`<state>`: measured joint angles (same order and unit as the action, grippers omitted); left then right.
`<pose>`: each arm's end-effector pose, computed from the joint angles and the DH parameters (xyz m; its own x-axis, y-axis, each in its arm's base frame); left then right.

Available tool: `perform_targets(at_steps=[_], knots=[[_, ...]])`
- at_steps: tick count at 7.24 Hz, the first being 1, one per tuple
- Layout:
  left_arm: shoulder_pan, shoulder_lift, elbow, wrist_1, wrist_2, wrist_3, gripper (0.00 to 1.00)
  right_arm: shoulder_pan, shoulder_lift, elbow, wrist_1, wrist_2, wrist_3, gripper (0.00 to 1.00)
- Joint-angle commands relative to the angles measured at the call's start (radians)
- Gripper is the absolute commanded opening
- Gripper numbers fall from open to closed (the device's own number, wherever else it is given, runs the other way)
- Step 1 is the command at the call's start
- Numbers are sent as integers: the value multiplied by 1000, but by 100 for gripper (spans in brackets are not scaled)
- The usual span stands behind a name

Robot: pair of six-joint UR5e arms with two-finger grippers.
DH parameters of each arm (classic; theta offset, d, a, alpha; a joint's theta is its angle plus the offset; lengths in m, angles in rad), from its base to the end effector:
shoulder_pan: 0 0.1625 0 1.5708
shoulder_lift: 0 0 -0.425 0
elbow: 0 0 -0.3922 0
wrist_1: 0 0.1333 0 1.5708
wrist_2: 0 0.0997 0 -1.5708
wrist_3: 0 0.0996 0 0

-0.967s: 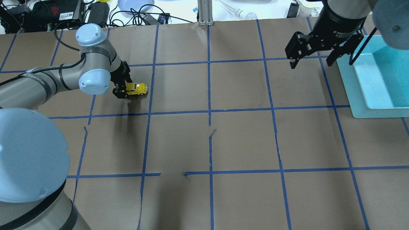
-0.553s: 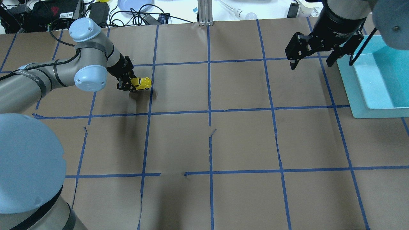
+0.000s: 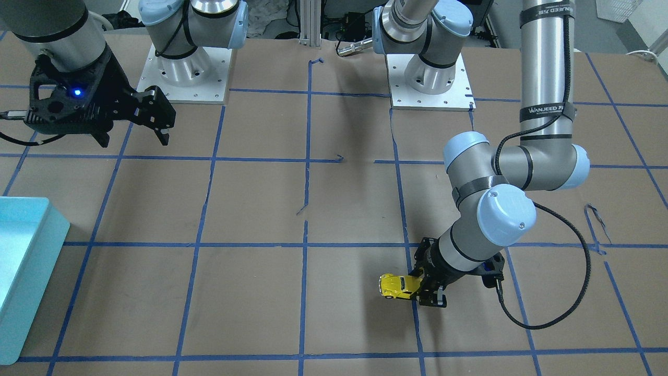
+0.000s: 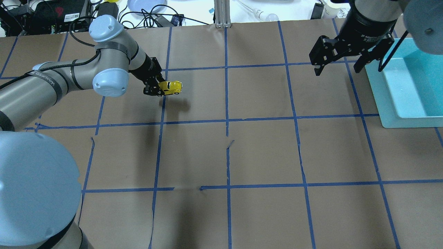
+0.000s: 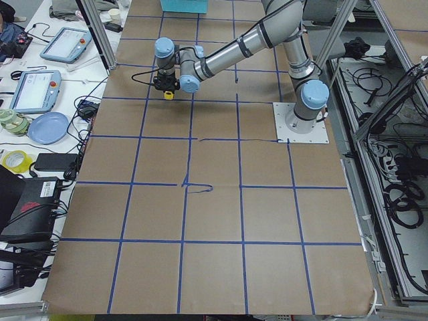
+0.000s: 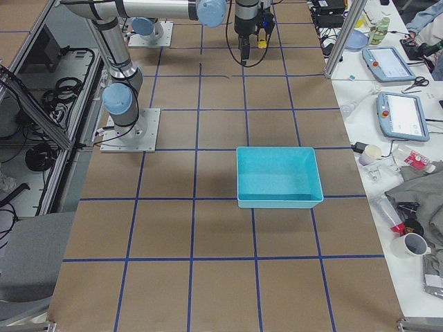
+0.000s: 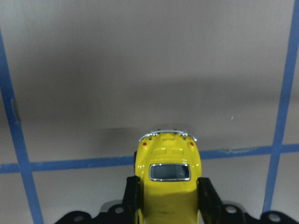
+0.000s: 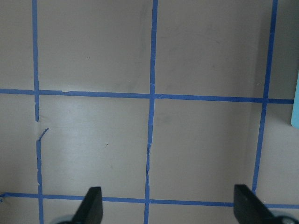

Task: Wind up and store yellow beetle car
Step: 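Press the car down and drag it toward the right arm with left gripper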

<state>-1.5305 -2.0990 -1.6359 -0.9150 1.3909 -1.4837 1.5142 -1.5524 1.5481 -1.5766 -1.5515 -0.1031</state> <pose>-0.1250 -0.6506 0.2187 -0.0455 -0.9959 0.0777 -0.9833 0.0584 0.1725 0.1067 -0.5076 0.4905 -0.9987 -0.0467 -0.0181 -0.0465 0.9988 -0.0120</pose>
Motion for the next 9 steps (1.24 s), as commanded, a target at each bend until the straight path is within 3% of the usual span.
perform_targets(at_steps=[1,2,9], knots=[[-65,-9,2,-39,108,-65,0,-2,0,1,0,-13,0,100],[-79,-7,2,-48,147,-72,0,-2,0,1,0,-13,-1,100],[-62,-53,39,-50,85,-53,0,-25,0,1,6,-12,-1,100]])
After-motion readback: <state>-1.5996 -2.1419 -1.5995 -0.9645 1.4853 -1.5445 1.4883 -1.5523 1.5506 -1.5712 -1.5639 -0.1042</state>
